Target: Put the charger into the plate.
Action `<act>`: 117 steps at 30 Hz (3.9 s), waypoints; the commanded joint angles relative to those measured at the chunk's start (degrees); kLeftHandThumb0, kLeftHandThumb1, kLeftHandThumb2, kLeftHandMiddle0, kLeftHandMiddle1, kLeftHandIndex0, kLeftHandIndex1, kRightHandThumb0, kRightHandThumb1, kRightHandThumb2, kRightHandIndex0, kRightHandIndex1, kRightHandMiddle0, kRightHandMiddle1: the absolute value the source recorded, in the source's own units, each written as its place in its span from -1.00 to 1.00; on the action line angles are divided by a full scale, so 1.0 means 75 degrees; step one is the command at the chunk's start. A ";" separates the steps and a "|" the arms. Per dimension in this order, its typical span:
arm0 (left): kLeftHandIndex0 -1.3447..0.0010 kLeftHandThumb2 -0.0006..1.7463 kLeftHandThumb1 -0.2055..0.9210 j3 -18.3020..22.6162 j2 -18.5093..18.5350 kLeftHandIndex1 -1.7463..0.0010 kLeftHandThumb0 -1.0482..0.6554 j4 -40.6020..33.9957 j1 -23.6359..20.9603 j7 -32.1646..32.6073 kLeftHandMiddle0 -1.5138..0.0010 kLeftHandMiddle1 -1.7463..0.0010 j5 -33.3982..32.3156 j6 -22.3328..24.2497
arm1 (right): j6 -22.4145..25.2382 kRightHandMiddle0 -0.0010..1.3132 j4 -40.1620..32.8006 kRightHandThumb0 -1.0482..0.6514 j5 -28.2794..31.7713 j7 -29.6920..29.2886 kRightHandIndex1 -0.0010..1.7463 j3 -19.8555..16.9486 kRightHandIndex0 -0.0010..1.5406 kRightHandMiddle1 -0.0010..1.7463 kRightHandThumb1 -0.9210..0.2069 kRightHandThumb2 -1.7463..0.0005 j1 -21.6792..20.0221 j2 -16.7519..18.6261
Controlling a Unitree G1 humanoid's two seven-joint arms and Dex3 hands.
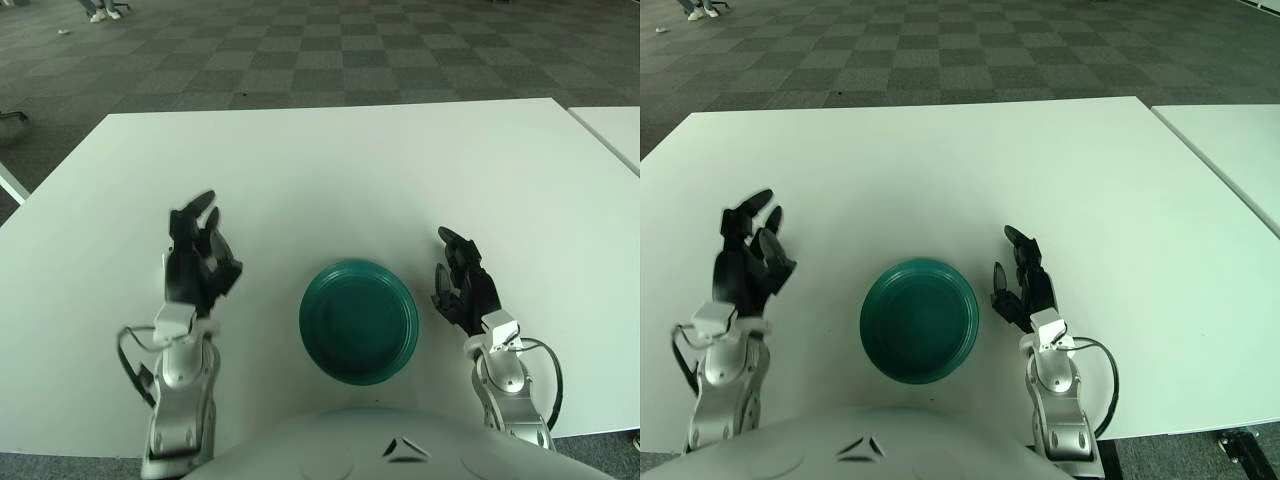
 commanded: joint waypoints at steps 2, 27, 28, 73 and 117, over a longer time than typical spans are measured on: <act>1.00 -0.09 1.00 0.0512 0.1770 -0.09 -0.68 0.1702 -0.0936 0.0636 0.47 0.96 0.1759 -0.0598 | 0.0251 -1.00 0.0709 -0.67 0.0013 0.0057 -0.99 -0.0059 -0.73 -0.32 -1.00 0.12 0.0072 -0.0067; 1.00 -0.25 1.00 -0.0800 0.4412 -0.32 -1.00 0.2459 -0.1082 -0.1316 0.74 1.00 0.5554 0.1236 | -0.0327 -1.00 0.1389 -0.70 0.0041 0.0147 -0.99 -0.0226 -0.70 -0.28 -1.00 0.05 -0.0239 -0.0294; 1.00 -0.26 1.00 -0.0810 0.4456 -0.29 -1.00 0.2553 -0.1108 -0.1322 0.75 1.00 0.5498 0.1208 | -0.0340 -1.00 0.1405 -0.70 0.0058 0.0161 -0.99 -0.0232 -0.71 -0.28 -1.00 0.05 -0.0245 -0.0302; 1.00 -0.45 1.00 -0.1242 0.5478 0.10 -1.00 0.2969 -0.0971 -0.3629 0.93 1.00 0.3532 0.0506 | -0.0482 -1.00 0.1454 -0.69 0.0449 0.0458 -0.99 -0.0502 -0.71 -0.25 -1.00 0.15 -0.0324 -0.0301; 1.00 -0.49 1.00 -0.2089 0.5496 -0.31 -1.00 0.4578 -0.1771 -0.3919 0.65 0.87 0.3561 0.1678 | -0.0146 -1.00 0.0757 -0.68 0.0441 0.0426 -0.96 -0.0708 -0.58 -0.13 -1.00 0.06 -0.0418 -0.0316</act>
